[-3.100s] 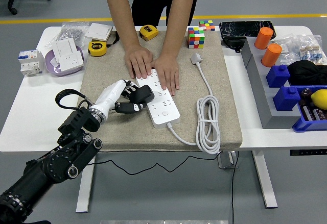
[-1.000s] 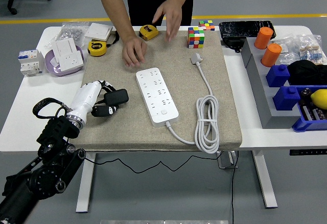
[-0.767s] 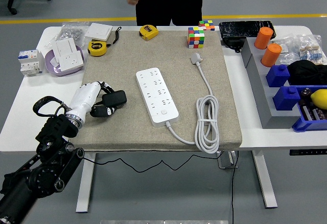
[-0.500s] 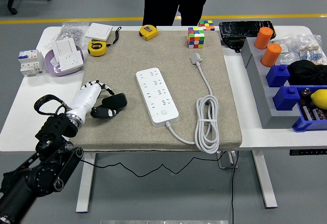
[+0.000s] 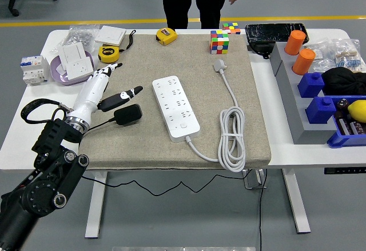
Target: Pick up the plug,place it near the board,insert it into the board,press the button
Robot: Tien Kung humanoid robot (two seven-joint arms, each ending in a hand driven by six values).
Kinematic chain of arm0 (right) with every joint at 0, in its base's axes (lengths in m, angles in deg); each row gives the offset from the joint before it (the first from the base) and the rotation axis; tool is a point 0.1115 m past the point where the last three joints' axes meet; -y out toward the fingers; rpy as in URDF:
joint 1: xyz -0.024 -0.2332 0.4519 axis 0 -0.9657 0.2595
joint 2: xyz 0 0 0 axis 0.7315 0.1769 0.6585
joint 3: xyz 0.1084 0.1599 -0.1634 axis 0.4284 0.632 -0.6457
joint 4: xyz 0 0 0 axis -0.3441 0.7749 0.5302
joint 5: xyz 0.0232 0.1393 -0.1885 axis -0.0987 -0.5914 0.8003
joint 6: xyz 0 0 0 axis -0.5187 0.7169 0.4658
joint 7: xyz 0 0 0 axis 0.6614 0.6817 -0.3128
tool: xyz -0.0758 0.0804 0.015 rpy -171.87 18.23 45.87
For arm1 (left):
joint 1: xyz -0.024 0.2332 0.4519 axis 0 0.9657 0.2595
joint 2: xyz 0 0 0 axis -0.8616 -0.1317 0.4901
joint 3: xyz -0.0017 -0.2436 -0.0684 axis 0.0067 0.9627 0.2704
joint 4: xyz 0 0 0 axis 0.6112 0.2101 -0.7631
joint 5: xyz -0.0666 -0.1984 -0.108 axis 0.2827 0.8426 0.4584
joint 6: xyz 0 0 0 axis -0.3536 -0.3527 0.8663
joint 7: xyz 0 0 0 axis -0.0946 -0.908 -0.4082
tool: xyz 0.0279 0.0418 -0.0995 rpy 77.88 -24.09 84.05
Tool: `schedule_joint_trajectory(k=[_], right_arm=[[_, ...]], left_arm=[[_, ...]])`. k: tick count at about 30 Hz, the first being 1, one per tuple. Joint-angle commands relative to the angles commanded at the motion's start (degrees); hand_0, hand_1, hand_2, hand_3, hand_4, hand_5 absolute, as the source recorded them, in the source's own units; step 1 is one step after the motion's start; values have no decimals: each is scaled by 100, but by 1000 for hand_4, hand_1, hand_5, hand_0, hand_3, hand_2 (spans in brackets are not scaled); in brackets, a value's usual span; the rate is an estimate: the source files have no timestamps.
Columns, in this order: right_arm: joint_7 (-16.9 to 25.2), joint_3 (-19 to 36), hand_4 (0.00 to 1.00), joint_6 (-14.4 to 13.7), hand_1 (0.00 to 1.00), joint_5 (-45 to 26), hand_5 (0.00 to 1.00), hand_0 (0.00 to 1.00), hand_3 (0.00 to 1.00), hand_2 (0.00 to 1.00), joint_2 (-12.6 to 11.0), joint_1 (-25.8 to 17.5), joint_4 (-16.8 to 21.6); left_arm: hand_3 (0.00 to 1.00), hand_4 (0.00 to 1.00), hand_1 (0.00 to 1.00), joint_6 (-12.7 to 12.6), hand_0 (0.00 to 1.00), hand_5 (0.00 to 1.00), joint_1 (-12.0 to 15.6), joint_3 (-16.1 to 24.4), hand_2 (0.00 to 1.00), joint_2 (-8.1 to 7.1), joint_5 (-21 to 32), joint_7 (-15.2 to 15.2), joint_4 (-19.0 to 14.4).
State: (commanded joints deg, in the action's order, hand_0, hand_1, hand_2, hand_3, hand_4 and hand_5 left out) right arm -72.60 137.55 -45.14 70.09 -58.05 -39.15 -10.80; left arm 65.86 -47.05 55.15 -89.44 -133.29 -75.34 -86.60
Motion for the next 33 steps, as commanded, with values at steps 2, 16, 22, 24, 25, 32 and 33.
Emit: schedule_joint_trajectory(k=[2, 16, 22, 24, 25, 32, 33], right_arm=[[-7, 27, 882, 3, 718, 28, 571, 814, 604, 695, 1, -8, 0], [-1, 61, 884, -5, 718, 40, 574, 814, 606, 695, 17, -24, 0], [-1, 60, 885, -12, 719, 63, 575, 814, 606, 695, 13, -18, 0], [-1, 49, 886, -12, 722, 65, 577, 814, 606, 695, 10, -19, 0], [-2, 45, 886, -13, 722, 69, 577, 814, 606, 695, 7, -22, 0], [-23, 47, 885, -27, 723, 126, 576, 814, 606, 695, -30, -35, 0], [-20, 33, 885, -32, 723, 121, 576, 814, 606, 695, -34, -35, 0]], left_arm=[[994, 998, 998, 49, 998, 998, 154, -3, 998, 19, 521, 350, -499], [998, 998, 948, 1279, 738, 998, 994, 739, 998, 19, 3908, 575, -2679], [998, 998, 858, 1476, 337, 998, 1020, 792, 998, 19, 5323, 374, -2763], [998, 998, 845, 1541, 231, 998, 1039, 820, 998, 19, 5807, 325, -2824], [998, 998, 845, 1574, 231, 998, 1047, 827, 998, 19, 6068, 308, -2849], [998, 998, 826, 1943, 176, 998, 1110, 900, 998, 19, 7781, 61, -3029], [998, 998, 826, 1975, 176, 998, 1120, 931, 998, 19, 8042, 24, -3036]])
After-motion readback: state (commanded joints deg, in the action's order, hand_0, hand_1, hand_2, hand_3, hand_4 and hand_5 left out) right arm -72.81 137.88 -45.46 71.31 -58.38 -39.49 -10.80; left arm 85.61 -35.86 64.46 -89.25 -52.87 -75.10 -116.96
